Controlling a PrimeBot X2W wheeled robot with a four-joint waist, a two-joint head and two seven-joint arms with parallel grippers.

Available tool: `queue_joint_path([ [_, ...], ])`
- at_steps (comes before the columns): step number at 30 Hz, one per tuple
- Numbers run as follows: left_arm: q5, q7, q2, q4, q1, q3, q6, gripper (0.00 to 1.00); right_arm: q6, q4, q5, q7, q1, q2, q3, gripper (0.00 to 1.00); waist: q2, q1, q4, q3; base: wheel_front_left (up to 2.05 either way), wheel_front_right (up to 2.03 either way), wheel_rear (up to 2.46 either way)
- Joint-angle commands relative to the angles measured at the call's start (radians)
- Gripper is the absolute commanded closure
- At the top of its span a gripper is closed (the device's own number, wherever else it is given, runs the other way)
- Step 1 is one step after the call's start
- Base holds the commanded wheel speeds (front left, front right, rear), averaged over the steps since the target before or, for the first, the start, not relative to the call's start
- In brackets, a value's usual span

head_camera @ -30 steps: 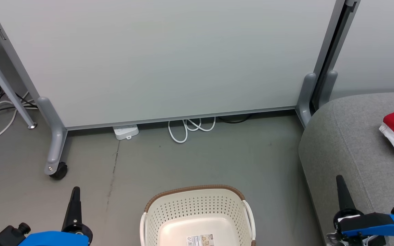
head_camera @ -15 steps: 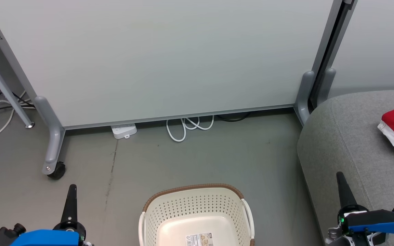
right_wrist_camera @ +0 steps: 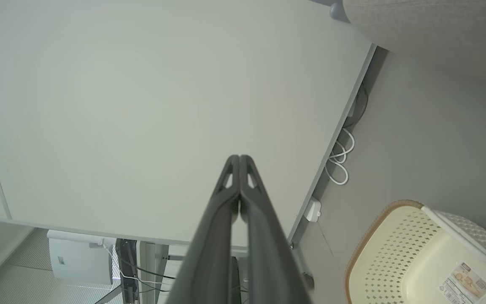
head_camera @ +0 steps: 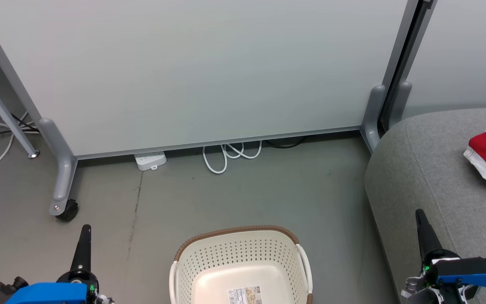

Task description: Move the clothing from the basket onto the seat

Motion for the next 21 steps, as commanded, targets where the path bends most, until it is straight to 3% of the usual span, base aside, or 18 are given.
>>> queue_joint_path([
  [1,-0.018,0.009,0.006,-0.009,-0.021,0.008,-0.005,1.0,0.0,-0.011,0.022,0.007,-0.022,0.003,-0.003,1.0,0.0,0.0,-0.001,0.001,0.0,0.0,0.0],
  [21,-0.163,0.046,0.007,-0.008,-0.027,0.028,-0.012,1.0,0.0,-0.018,0.17,0.045,-0.028,0.006,-0.014,1.0,0.0,0.0,-0.011,0.009,0.0,0.0,0.0],
])
